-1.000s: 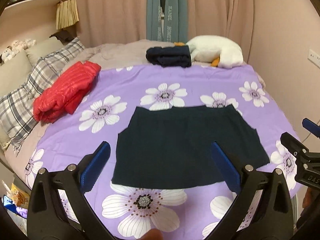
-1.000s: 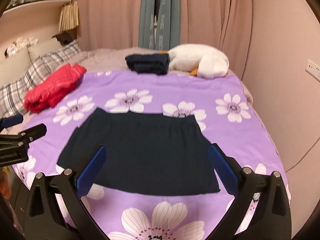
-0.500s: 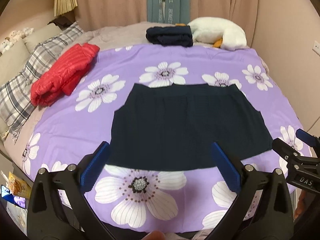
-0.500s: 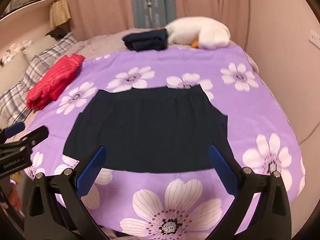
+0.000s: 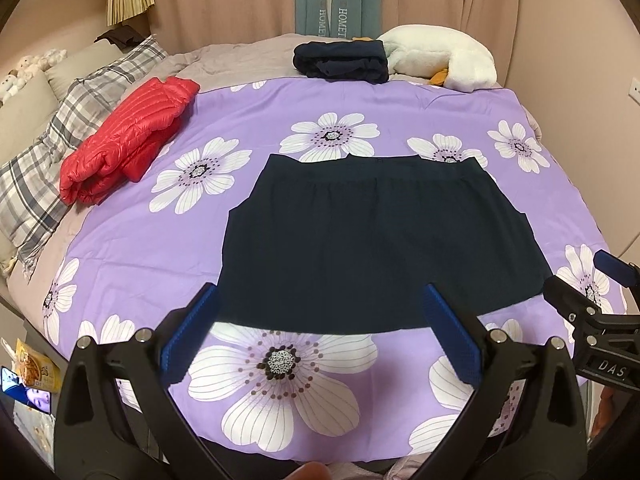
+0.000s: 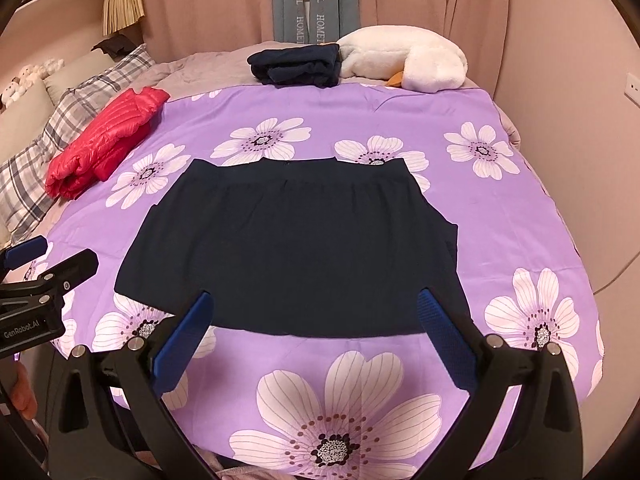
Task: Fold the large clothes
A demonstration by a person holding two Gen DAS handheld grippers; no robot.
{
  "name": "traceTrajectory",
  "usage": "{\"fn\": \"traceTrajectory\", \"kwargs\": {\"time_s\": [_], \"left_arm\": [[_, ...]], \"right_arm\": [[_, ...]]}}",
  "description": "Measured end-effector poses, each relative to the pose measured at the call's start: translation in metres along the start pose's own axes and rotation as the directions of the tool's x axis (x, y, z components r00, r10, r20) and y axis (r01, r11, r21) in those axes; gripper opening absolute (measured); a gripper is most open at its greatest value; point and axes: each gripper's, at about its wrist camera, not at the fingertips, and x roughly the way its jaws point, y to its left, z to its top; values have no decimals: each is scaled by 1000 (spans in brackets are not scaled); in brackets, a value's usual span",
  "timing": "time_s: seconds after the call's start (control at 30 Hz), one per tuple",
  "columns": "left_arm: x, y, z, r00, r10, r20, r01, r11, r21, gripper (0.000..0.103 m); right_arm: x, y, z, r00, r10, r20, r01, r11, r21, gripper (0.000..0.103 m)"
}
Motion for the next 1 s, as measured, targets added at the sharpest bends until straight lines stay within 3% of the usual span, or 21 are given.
{"fn": "traceTrajectory", "kwargs": {"time_s": [1.0], "left_arm": [[2, 6, -4, 1000, 4, -6, -4, 1000, 2, 101]], "right_arm": [[1, 4, 1, 1000, 1, 2, -1, 1000, -6, 102]]}}
